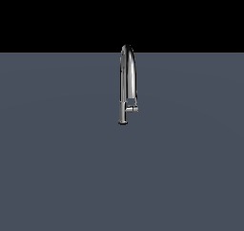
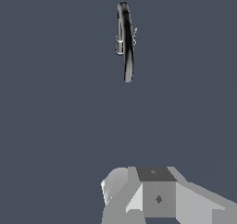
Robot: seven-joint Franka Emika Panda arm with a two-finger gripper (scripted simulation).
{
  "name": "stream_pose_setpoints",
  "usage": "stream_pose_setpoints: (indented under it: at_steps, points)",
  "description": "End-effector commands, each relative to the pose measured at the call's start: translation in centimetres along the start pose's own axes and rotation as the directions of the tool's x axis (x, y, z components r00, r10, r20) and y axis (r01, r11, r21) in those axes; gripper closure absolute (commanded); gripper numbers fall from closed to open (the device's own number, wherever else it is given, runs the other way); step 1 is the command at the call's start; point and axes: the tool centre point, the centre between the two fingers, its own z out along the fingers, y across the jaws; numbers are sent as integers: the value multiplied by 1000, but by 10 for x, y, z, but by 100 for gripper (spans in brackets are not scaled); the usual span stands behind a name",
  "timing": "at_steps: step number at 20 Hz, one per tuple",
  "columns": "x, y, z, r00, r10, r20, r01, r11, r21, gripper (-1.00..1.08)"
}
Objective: Turn on the faucet by rotating a designated handle.
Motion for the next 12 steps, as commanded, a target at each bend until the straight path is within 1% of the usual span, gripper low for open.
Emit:
stream_pose_setpoints:
  at_steps: [1,6,12]
  points:
    - [0,0,0,1000,0,0,0,1000,0,108]
    - [3,0,0,1000,7,8,-7,1000,7,108]
    - [16,-1,3,999,34,39,-35,999,32,108]
